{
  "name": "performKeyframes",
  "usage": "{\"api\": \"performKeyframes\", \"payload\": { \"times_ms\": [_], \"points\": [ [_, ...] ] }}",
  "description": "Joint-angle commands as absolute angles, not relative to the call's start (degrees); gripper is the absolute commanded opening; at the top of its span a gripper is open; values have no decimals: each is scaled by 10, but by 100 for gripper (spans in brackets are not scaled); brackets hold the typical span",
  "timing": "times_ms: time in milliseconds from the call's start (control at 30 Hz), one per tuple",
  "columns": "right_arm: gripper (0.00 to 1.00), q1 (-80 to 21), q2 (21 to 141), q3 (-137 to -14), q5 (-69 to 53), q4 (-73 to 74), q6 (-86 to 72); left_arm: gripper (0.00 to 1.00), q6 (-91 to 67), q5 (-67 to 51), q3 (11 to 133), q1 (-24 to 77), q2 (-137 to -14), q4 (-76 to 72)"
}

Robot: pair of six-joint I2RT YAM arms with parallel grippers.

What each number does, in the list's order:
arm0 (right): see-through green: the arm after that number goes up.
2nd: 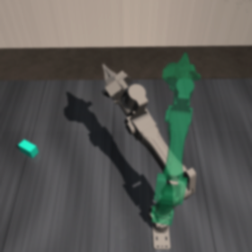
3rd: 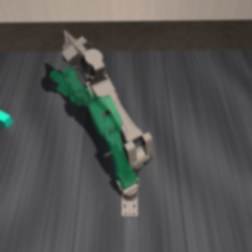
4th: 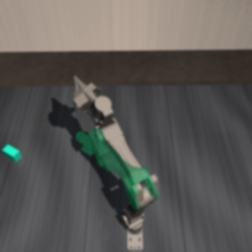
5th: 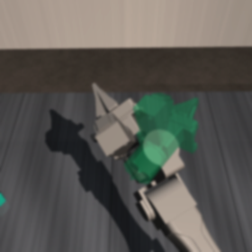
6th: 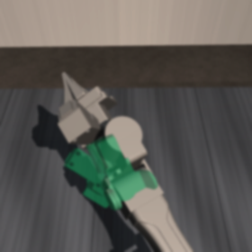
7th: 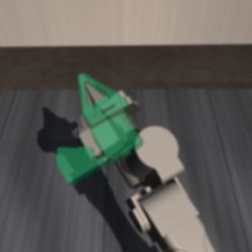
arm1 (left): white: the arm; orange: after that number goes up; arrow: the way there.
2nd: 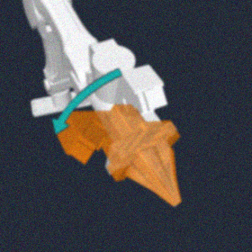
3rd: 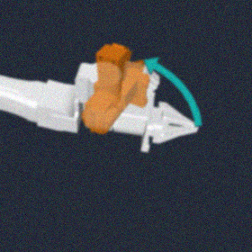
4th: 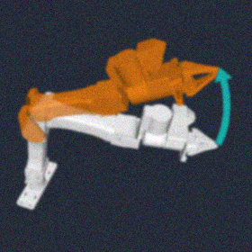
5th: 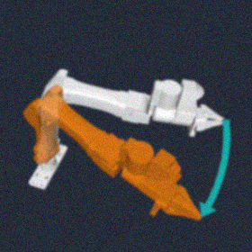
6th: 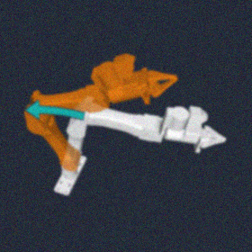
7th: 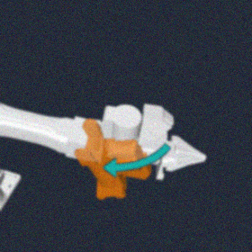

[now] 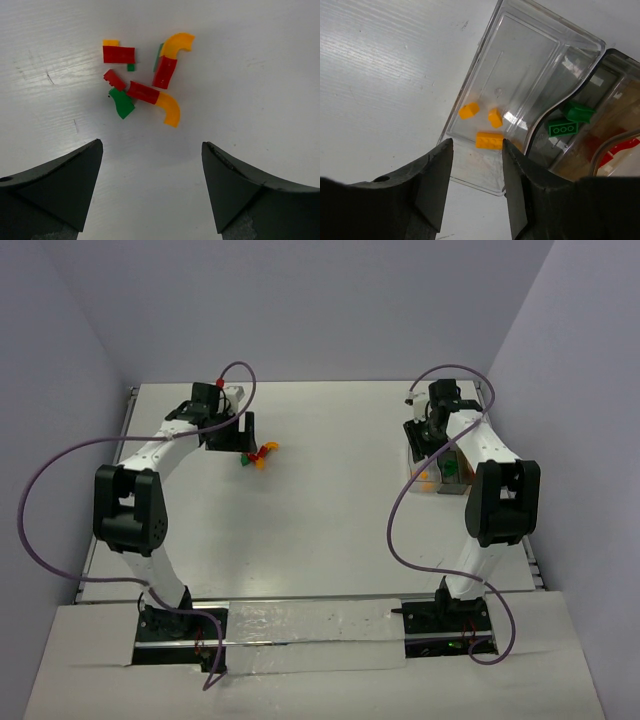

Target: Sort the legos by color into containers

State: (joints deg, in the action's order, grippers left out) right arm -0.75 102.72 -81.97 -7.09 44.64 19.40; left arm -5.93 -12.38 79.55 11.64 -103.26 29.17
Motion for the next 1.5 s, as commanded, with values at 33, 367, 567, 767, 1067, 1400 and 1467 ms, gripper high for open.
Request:
{"api": "performKeyframes", "payload": {
  "times_ms": [33, 367, 567, 767, 1067, 1400, 1467],
  "points": [
    [56, -4, 1025, -837, -72, 453, 189, 84, -50, -87, 824, 118, -1058, 278],
    [62, -4, 1003, -865, -109, 475, 171, 74, -11, -71, 868, 117, -1107, 227],
    [63, -4, 999, -868, -123, 481, 170, 62, 239, -233, 984, 93, -1170, 318],
    [63, -4, 1002, -870, -129, 482, 167, 65, 439, -327, 1104, 75, -1238, 469],
    [63, -5, 1005, -860, -127, 480, 169, 65, 621, -438, 1123, 51, -1271, 551],
    [72, -5, 1010, -857, -126, 483, 171, 62, 639, -434, 1120, 51, -1314, 521],
    [78, -5, 1011, -858, -128, 486, 172, 61, 637, -430, 1123, 51, -1321, 512]
  ]
}}
